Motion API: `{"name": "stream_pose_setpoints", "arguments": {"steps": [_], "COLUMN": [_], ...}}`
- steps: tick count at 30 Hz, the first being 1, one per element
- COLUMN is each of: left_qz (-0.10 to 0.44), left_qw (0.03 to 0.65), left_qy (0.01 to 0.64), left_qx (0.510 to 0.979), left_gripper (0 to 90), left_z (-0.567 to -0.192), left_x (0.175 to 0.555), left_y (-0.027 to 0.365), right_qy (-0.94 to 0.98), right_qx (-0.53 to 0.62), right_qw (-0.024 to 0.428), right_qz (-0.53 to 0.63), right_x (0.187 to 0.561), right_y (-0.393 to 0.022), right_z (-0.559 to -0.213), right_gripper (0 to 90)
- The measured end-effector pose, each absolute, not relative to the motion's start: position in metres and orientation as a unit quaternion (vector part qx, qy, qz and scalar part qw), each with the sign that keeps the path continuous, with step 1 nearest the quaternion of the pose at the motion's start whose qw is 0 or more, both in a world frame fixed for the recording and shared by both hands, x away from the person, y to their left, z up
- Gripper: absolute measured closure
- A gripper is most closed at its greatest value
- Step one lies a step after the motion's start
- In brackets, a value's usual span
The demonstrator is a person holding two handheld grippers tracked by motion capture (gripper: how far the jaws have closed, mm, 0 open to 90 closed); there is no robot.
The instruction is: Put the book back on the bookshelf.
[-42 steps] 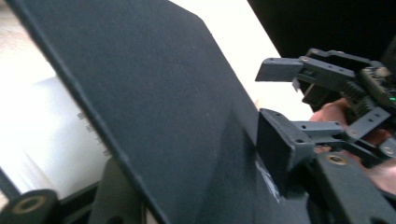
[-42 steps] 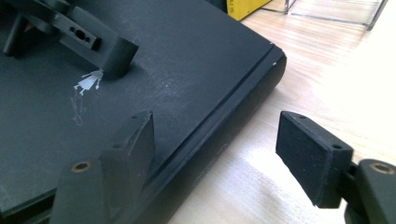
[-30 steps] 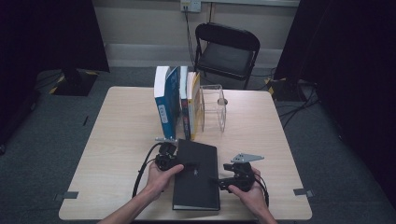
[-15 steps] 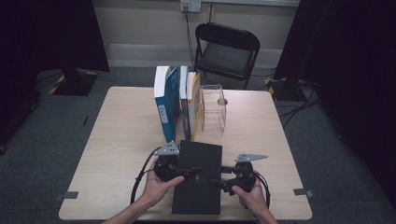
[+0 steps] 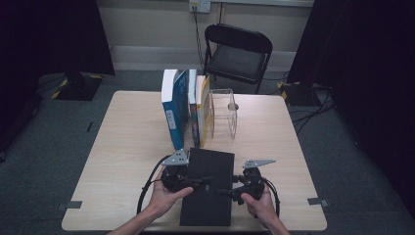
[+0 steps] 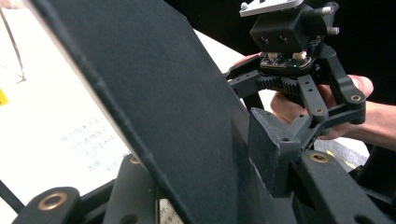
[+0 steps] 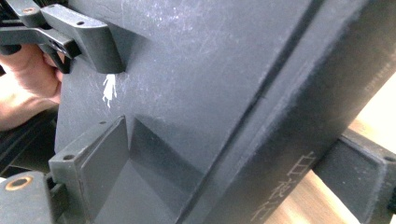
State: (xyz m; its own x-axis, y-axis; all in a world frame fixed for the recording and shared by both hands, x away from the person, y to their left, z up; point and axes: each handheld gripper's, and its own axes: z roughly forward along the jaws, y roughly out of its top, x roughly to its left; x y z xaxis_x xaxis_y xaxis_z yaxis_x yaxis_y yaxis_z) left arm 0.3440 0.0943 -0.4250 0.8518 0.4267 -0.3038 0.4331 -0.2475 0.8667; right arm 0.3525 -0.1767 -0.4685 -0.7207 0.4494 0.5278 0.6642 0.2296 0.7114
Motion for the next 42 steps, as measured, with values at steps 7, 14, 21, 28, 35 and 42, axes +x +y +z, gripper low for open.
{"name": "stream_pose_setpoints", "arguments": {"steps": [7,14,21,28,35,42], "left_qz": [0.010,0.014,0.025,0.037,0.023,0.061], "left_qw": [0.573,0.582,0.572,0.563,0.562,0.561], "left_qy": [0.243,0.223,0.202,0.203,0.212,0.204], "left_qx": [0.783,0.782,0.794,0.801,0.799,0.800], "left_gripper": [63.1,65.0,66.7,66.9,65.2,64.2], "left_z": [-0.413,-0.408,-0.405,-0.405,-0.409,-0.407], "left_x": [0.348,0.342,0.330,0.327,0.334,0.333], "left_y": [0.094,0.100,0.104,0.108,0.111,0.107], "right_qy": [-0.802,-0.806,-0.802,-0.801,-0.806,-0.808], "right_qx": [-0.332,-0.311,-0.302,-0.285,-0.294,-0.279], "right_qw": [0.016,-0.044,-0.041,0.023,-0.007,-0.106], "right_qz": [-0.496,-0.502,-0.513,-0.526,-0.513,-0.507], "right_x": [0.345,0.337,0.332,0.349,0.345,0.333], "right_y": [-0.173,-0.171,-0.172,-0.165,-0.158,-0.157], "right_z": [-0.444,-0.430,-0.429,-0.437,-0.434,-0.418], "right_gripper": [9.6,17.4,17.1,11.3,15.3,23.8]}}
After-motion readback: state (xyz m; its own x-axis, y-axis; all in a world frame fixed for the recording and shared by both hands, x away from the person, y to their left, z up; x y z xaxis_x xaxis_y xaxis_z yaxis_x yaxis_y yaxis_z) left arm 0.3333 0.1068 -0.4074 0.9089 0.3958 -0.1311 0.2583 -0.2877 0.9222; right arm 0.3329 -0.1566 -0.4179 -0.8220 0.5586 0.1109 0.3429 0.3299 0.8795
